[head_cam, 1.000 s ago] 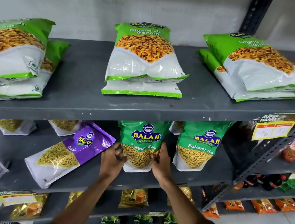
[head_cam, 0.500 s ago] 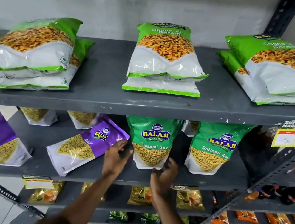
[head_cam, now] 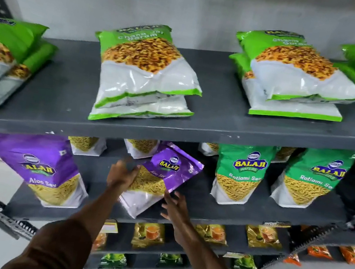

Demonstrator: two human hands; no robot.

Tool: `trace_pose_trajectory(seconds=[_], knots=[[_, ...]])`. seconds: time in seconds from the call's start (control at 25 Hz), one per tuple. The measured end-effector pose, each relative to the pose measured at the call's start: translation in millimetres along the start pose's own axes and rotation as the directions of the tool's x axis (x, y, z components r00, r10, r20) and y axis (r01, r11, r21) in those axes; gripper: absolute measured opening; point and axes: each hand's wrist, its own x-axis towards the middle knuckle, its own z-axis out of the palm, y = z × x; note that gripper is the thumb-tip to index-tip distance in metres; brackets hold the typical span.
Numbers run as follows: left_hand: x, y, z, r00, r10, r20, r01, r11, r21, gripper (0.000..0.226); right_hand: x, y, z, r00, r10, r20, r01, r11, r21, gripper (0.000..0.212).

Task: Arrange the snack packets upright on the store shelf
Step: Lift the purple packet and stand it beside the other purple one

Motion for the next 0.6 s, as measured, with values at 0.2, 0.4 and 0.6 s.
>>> trace_pose_trajectory(seconds=[0.2, 0.4, 0.6], knots=[[27.8, -36.5, 3.5, 0.924, 0.001, 0.382, 0.025, 0.998, -0.063, 0.044, -6.2, 4.0, 51.9, 0.995, -0.076, -0.067, 0.084, 0.989, 0.119, 0.036], [-36.2, -50.6, -11.6, 0.938, 0.085, 0.335, 0.108, 0.85, -0.516, 0.015, -55.0, 19.3, 45.7, 0.966, -0.219, -0.138, 0.234, 0.966, 0.107, 0.045], [-156.4, -43.3, -47.4, 0.975, 0.142, 0.168, 0.014, 0.724, -0.69, 0.014, -125.3, 22.2, 12.5, 0.942, -0.33, -0.053, 0.335, 0.931, 0.144, 0.056]])
